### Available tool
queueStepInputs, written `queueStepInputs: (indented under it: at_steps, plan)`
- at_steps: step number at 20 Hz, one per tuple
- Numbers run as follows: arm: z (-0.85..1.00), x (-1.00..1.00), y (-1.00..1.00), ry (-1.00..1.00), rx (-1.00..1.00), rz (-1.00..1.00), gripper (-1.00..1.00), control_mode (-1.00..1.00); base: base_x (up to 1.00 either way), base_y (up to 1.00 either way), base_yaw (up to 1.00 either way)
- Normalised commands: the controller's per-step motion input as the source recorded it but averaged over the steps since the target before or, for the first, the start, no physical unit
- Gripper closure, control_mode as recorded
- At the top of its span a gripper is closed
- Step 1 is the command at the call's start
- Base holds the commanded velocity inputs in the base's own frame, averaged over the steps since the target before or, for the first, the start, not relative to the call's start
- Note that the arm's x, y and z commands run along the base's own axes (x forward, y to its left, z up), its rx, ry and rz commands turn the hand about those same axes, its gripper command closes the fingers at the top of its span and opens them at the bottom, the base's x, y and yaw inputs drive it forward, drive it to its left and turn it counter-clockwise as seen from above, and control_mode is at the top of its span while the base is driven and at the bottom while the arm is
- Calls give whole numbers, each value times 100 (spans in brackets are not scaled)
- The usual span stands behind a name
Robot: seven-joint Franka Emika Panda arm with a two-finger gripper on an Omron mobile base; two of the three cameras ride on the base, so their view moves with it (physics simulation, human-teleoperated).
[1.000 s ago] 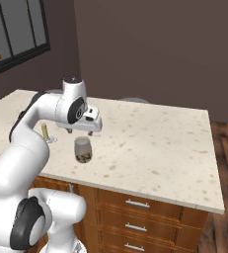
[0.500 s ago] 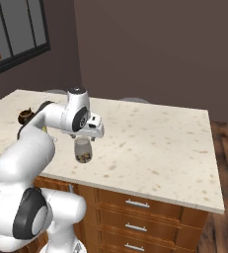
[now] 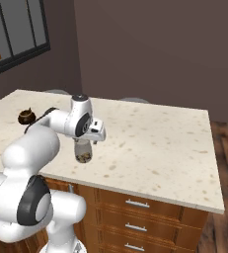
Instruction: Pick the candle and jar from the dining table and place them in the open cabinet. Close the cabinet after placing the objects.
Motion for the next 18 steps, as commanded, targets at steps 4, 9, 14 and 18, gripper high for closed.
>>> queueStepInputs:
  at_steps: [4, 9, 14, 18]
  plan:
    - [-1, 30, -8, 0, 0, 0, -100, -100, 0, 0, 0]
    - [-5, 29, -9, 0, 0, 0, -100, -100, 0, 0, 0]
    - [-18, 16, -1, 0, 0, 0, -100, -100, 0, 0, 0]
    - [-23, 7, 0, 0, 0, 0, -100, -100, 0, 0, 0]
